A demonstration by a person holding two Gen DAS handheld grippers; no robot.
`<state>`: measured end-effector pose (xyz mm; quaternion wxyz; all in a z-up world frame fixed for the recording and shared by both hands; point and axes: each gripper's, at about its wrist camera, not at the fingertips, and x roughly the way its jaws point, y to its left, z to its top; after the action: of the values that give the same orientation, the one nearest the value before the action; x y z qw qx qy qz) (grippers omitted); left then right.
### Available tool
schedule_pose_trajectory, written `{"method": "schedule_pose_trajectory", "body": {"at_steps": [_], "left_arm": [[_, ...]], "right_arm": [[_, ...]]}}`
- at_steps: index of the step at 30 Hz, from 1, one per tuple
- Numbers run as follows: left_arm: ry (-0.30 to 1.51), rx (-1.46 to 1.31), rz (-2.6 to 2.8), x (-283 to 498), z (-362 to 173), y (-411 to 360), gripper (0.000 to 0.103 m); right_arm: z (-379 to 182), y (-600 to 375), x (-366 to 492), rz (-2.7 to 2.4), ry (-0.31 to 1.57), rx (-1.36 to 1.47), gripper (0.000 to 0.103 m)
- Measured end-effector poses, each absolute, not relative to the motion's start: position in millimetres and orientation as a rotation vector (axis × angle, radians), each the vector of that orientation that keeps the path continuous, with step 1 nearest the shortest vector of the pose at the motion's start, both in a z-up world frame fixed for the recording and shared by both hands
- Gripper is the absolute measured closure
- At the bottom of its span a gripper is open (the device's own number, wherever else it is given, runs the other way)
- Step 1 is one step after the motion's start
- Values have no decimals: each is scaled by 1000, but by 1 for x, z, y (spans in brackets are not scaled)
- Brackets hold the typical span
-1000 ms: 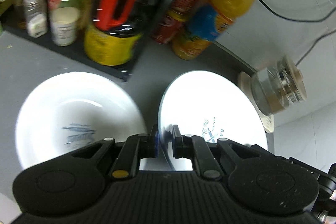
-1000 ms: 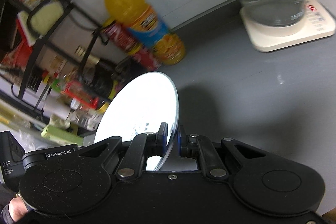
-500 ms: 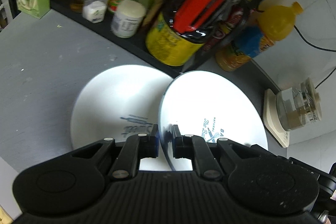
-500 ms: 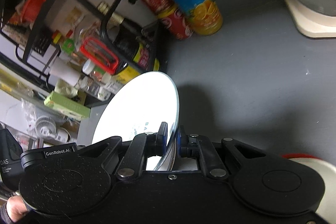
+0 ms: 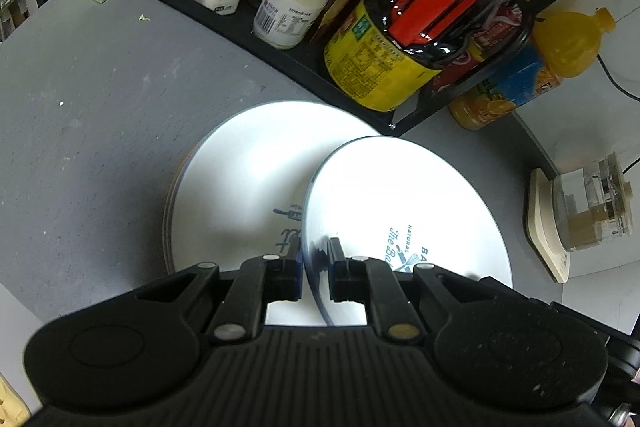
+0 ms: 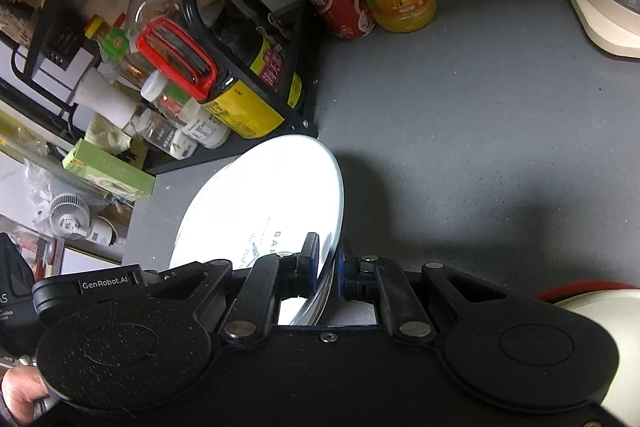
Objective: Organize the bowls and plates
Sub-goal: 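Lift the 'BAKERY' plate and carry it over the plate stack, then lower the 'BAKERY' plate onto the 'Sweet' plate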
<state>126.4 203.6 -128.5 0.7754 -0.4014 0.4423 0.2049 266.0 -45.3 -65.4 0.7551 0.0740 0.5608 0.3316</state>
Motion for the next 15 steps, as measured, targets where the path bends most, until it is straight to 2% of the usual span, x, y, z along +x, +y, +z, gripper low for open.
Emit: {"method": "schedule_pose_trajectory", "body": {"at_steps": [15], "left_arm": [[994, -911, 468, 114, -151, 214, 92]], "right_arm": [[-72, -20, 263, 720, 1243, 48, 94]]}}
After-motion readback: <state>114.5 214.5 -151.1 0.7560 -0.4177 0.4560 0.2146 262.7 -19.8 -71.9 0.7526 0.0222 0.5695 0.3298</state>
